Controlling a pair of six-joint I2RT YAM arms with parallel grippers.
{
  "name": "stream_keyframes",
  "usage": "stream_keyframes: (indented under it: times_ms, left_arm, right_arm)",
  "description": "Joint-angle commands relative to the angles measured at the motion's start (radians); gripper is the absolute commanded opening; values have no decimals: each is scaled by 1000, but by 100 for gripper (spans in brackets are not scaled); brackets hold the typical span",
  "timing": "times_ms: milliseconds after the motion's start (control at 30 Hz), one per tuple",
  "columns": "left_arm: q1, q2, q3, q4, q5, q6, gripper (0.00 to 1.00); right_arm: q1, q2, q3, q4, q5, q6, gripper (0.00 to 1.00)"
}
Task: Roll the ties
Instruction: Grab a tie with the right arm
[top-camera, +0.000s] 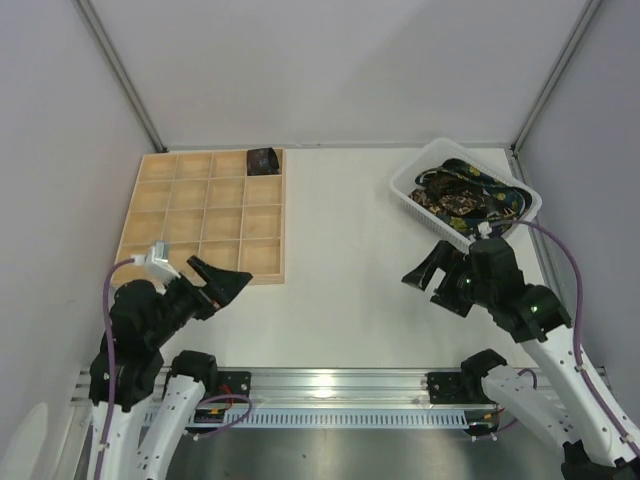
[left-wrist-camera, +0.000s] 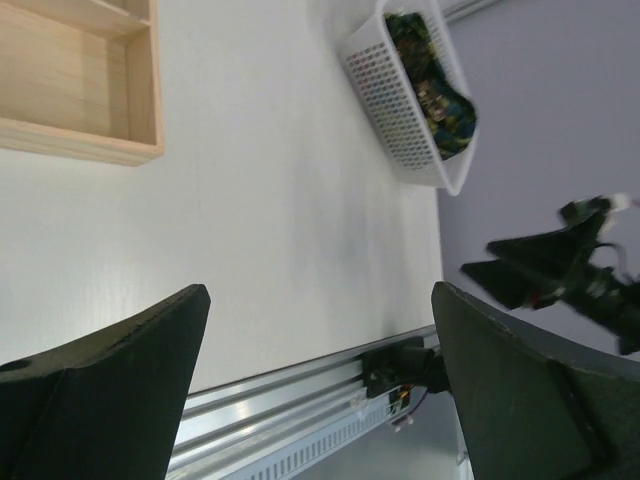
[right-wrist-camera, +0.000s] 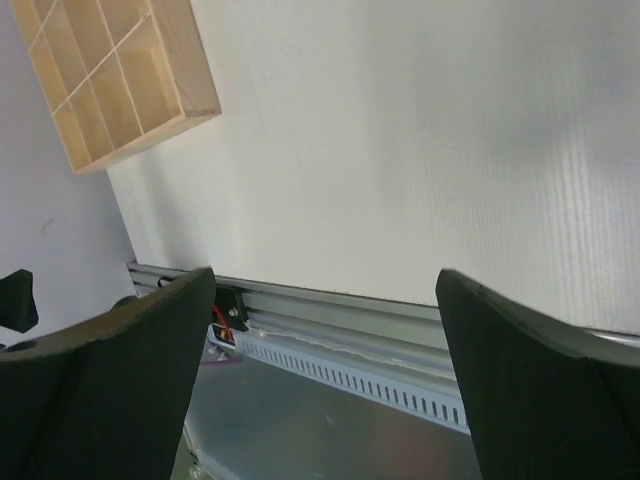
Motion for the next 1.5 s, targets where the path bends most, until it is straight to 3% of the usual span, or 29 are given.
stream_keyframes:
  times_ms: [0, 167, 333, 400, 500, 567, 600, 667, 700, 767, 800, 833, 900, 933, 1033, 1267, 1467]
  left_arm:
    - [8, 133, 64, -68, 55, 184, 100]
    - [8, 180, 75, -42, 93, 224, 100]
    - [8, 265, 113, -42, 69, 321, 100]
    - [8, 288, 127, -50, 47, 359, 100]
    - [8, 300, 121, -62, 40, 408, 100]
    - [8, 277, 97, -50, 36, 411, 100]
    - [8, 272, 87, -39, 55, 407, 100]
    - [5, 276, 61, -11, 84, 411, 100]
    - [1, 277, 60, -10, 72, 416, 100]
    - [-10, 288, 67, -13, 49, 433, 100]
    - [-14, 292, 77, -11, 40, 437, 100]
    - [-19, 298, 81, -8, 30, 440, 100]
    - [-33, 318, 89, -4, 18, 450, 100]
    - [-37, 325, 93, -2, 7, 451, 100]
    - [-50, 346, 110, -4, -17, 459, 100]
    - [-68, 372, 144, -22, -54, 483, 100]
    - [-79, 383, 175, -57, -76, 499, 100]
  right_arm:
    - [-73, 96, 161, -45, 245, -36, 100]
    - [-254, 173, 239, 36, 328, -129, 95]
    - [-438, 234, 190, 184, 360, 18, 90]
    - [-558, 257, 151, 311, 321, 96, 82]
    - [-661, 321, 131, 430, 275, 188, 84]
    - [-737, 396, 126, 531, 215, 166, 87]
    - [-754, 444, 173, 583, 177, 73, 87]
    - [-774, 615, 285, 527, 189, -24, 88]
    - [-794, 678, 419, 442, 184, -122, 88]
    - [-797, 860, 541, 365, 198, -198, 80]
    - [-797, 916, 684, 262, 212, -224, 76]
    - [-797, 984, 759, 195, 227, -239, 69]
    - [-794, 1129, 901, 32, 239, -247, 65]
    - [-775, 1162, 1004, -8, 259, -256, 65]
    - [-715, 1240, 1110, -140, 380, -262, 65]
    - [-630, 1271, 1064, -289, 618, -247, 67]
    - [-635, 1242, 918, -204, 621, -219, 62]
